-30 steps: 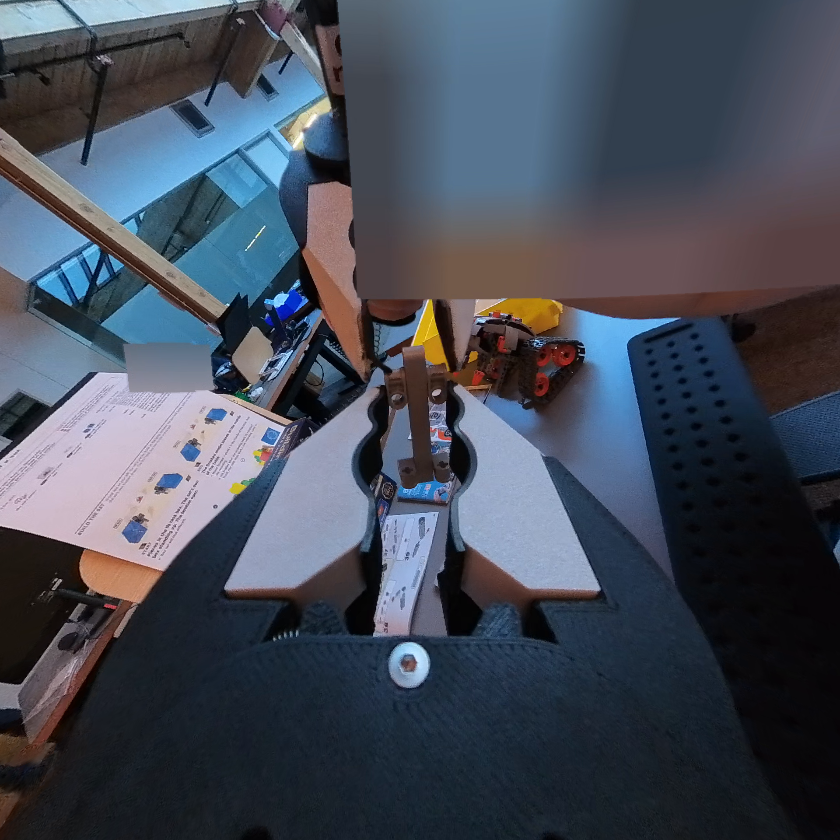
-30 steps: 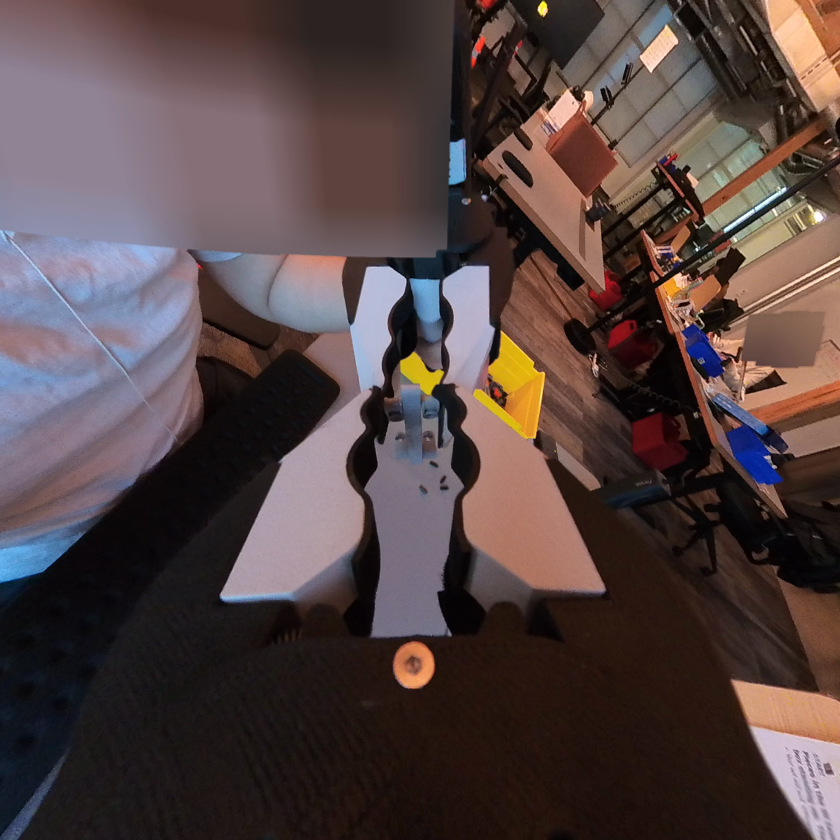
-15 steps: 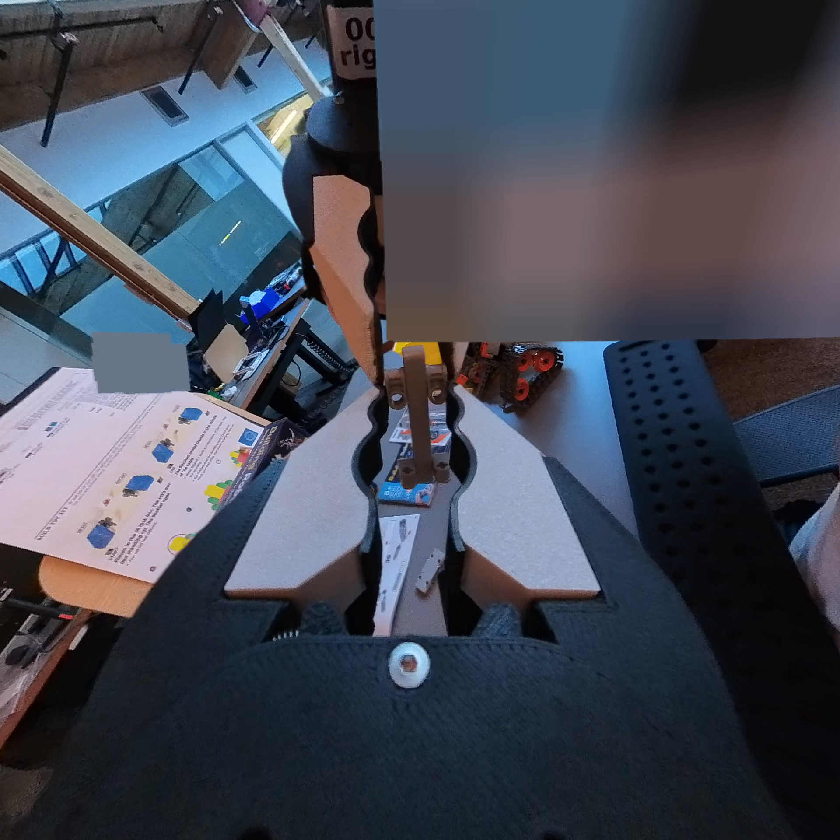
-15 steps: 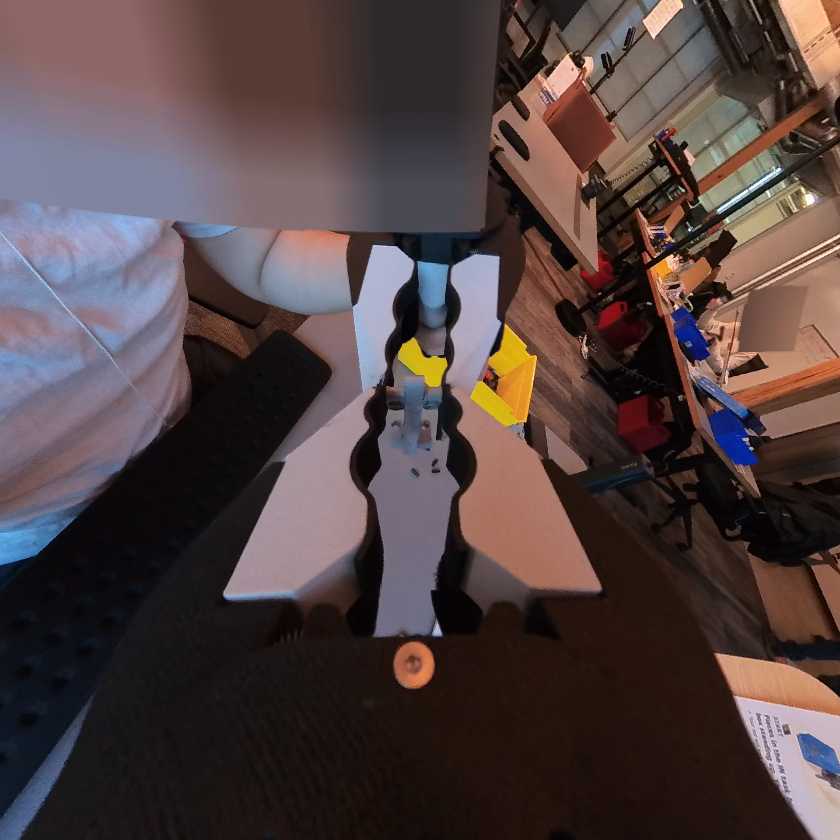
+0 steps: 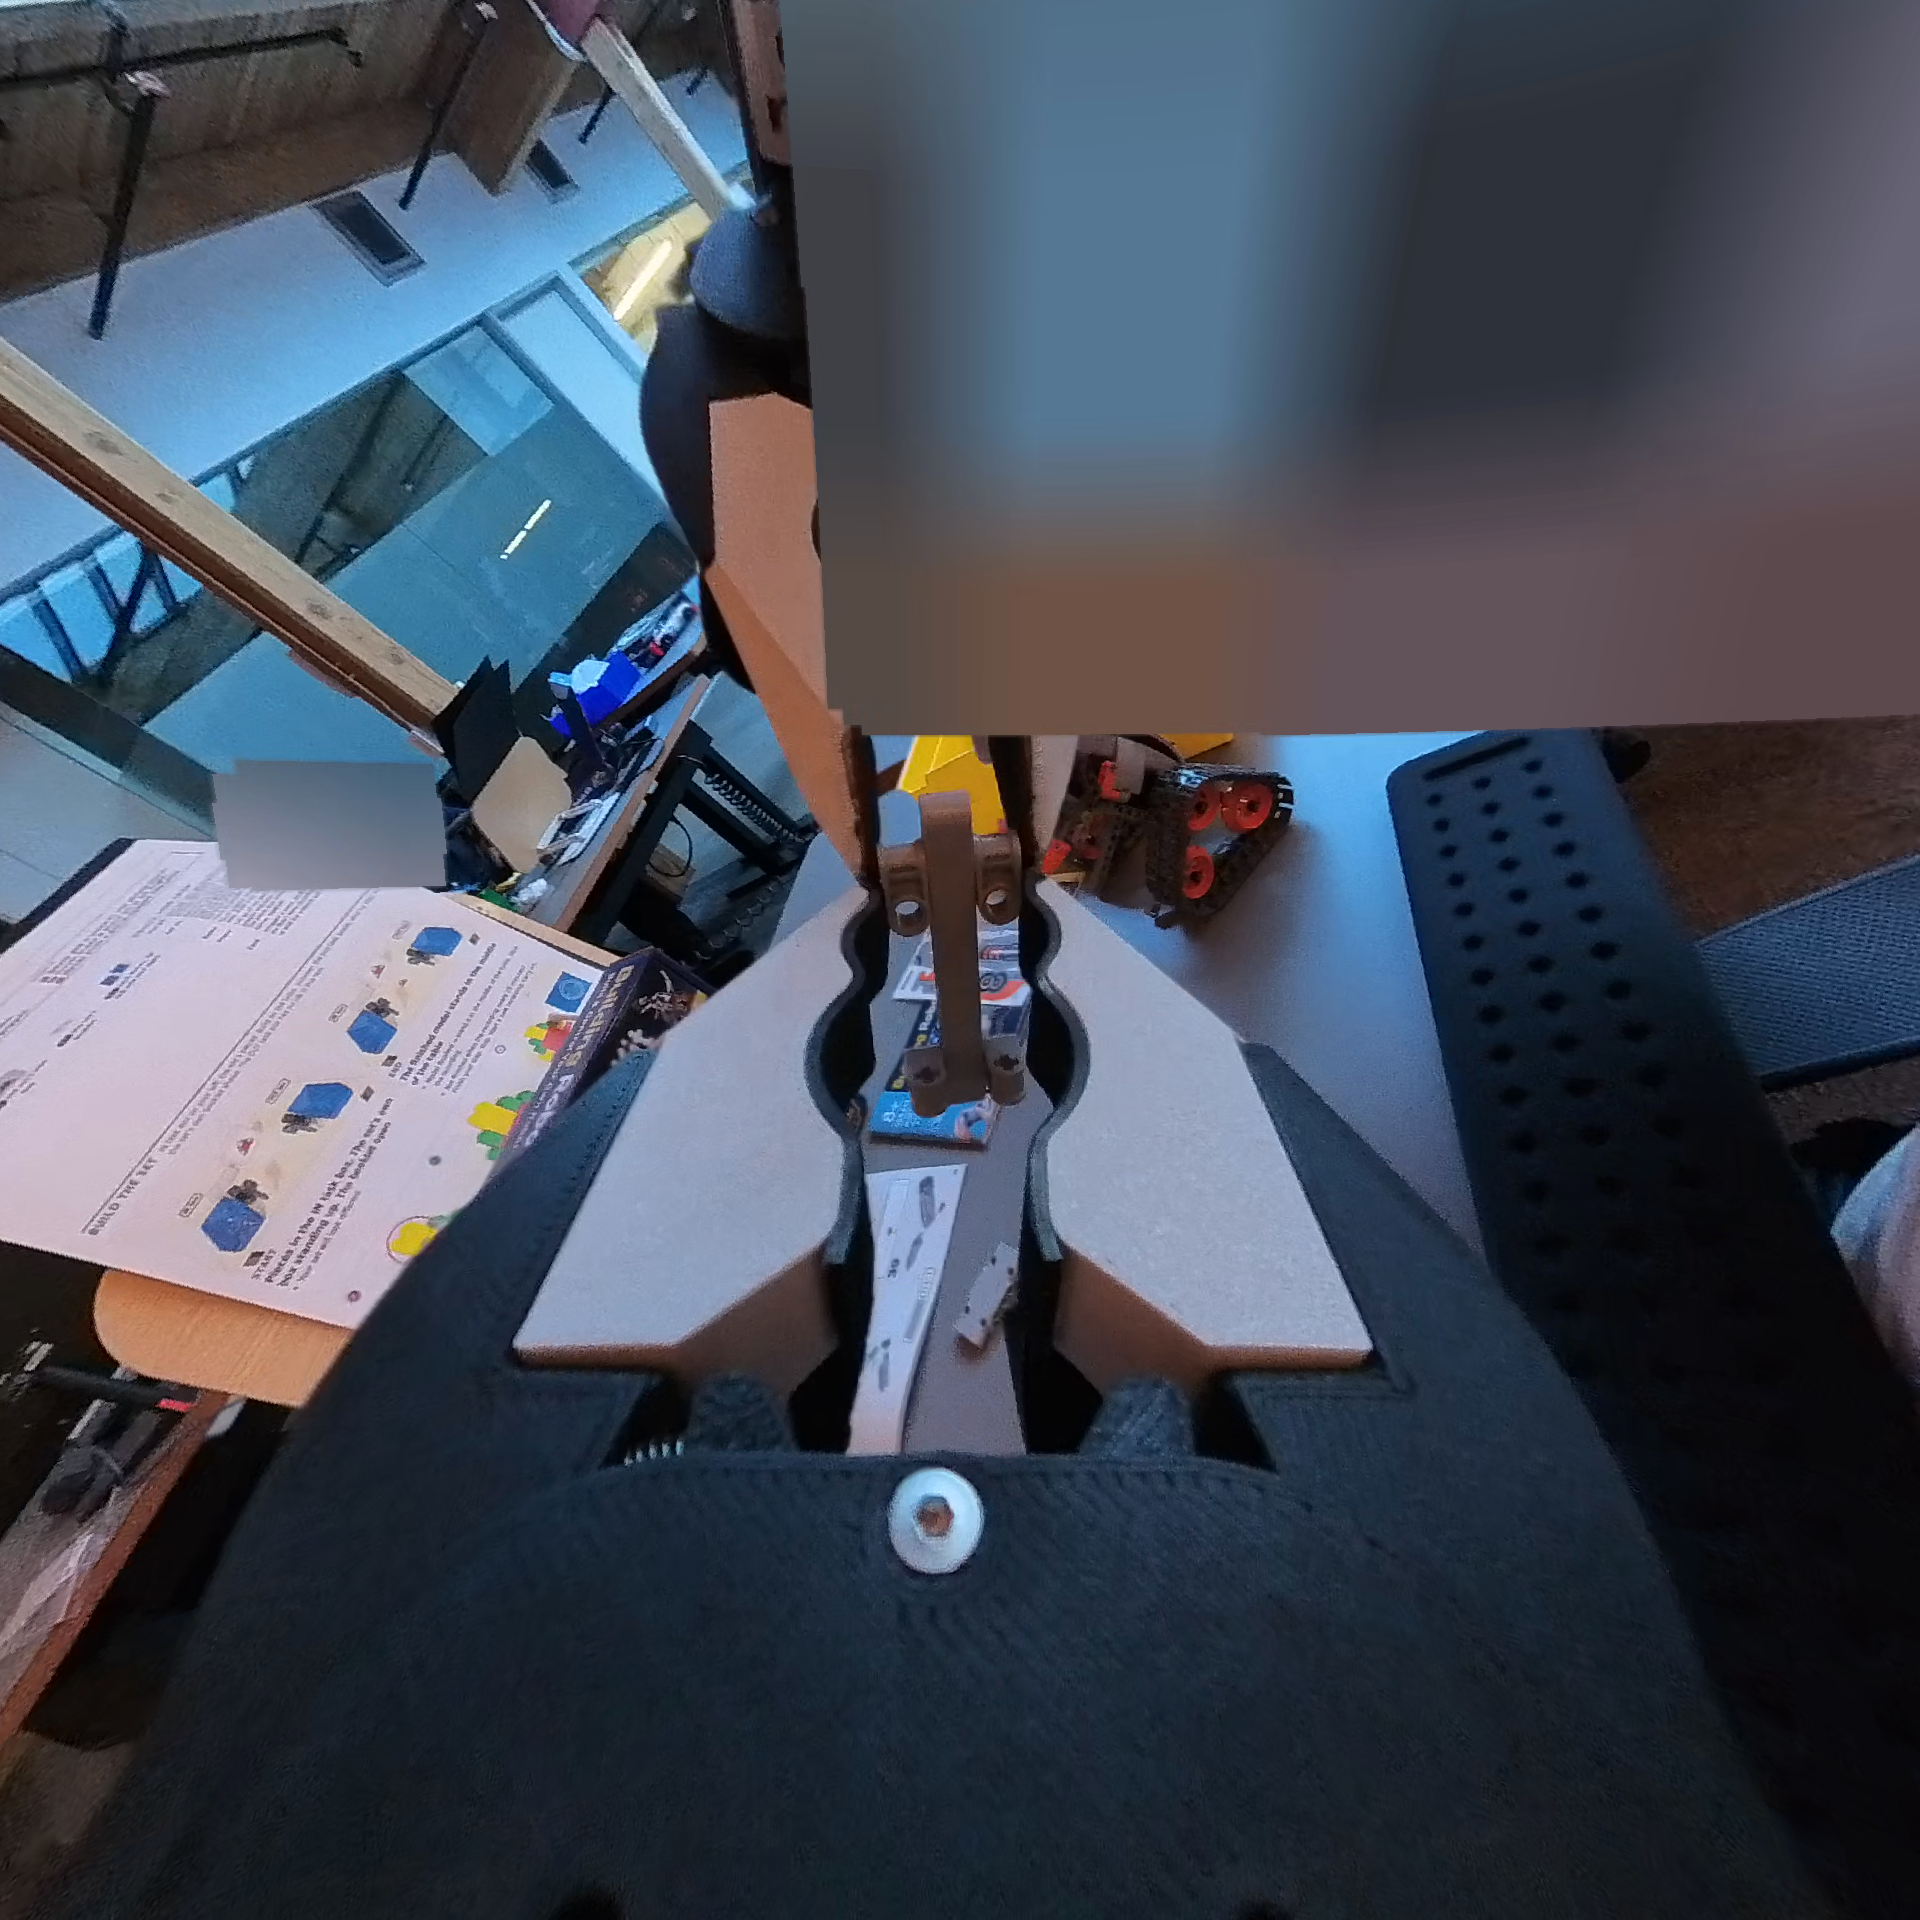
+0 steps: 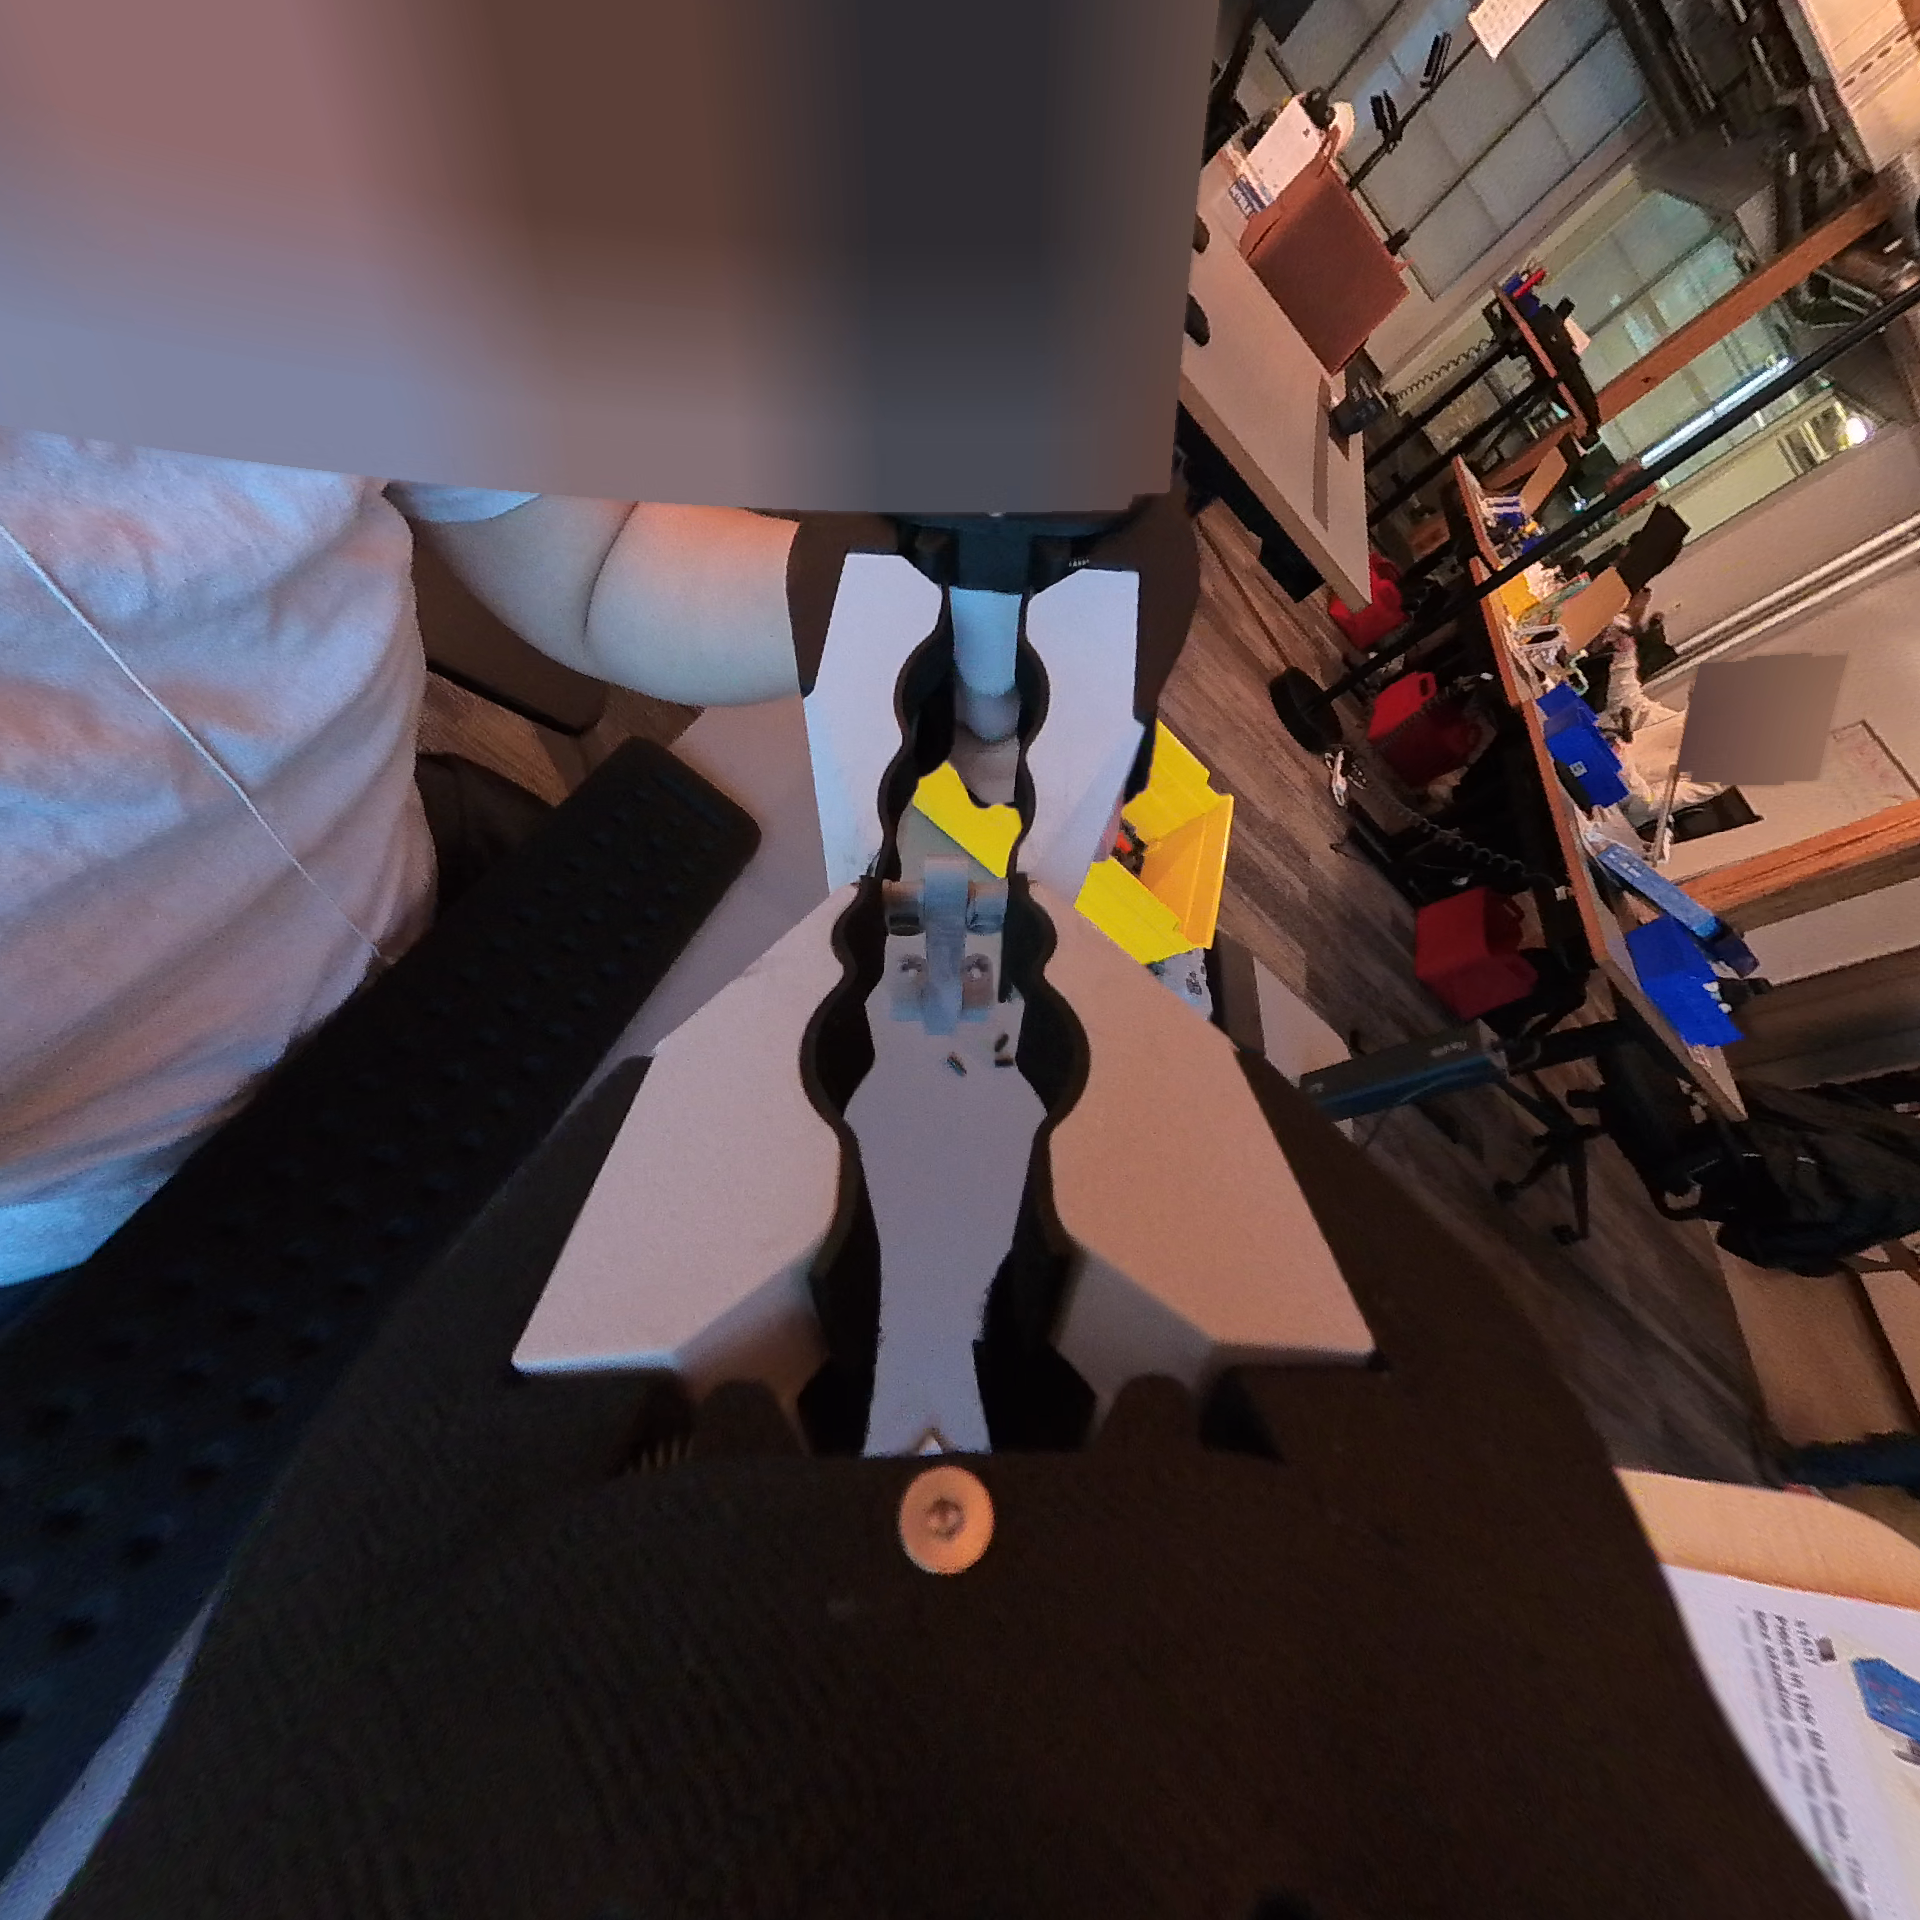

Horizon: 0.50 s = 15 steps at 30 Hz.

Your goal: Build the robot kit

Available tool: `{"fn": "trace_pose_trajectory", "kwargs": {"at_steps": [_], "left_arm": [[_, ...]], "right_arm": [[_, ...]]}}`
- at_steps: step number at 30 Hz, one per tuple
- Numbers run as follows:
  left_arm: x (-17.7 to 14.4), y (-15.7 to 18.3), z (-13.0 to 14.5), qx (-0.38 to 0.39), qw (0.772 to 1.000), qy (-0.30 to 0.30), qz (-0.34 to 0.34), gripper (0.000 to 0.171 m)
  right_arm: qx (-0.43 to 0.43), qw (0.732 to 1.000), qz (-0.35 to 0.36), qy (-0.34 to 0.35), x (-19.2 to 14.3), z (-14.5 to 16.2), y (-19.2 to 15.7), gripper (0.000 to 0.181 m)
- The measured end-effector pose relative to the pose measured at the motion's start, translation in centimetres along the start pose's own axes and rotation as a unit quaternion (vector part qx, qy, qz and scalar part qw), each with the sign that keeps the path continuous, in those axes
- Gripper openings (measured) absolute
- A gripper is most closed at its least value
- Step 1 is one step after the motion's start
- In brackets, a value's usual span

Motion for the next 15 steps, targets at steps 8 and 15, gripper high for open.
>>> {"fn": "trace_pose_trajectory", "kwargs": {"at_steps": [8, 15], "left_arm": [[-2.6, 0.1, 3.4, -0.186, 0.981, 0.059, 0.015, 0.043], [-1.4, 0.2, 6.5, -0.491, 0.819, 0.229, 0.188, 0.050]], "right_arm": [[0.069, 0.983, -0.025, 0.167, -1.4, 1.5, -0.1, 0.024], [0.099, 0.961, -0.039, 0.255, -1.0, 2.3, 0.0, 0.023]]}}
Point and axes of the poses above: each gripper's, where its closed fingertips meet, x out along the fingers, z out of its underside, y = z × x across the jaws, the point moved 3 cm from there along -x, back along the fingers, and after that the axes turned 3 degrees about x, right-handed, at the moved point
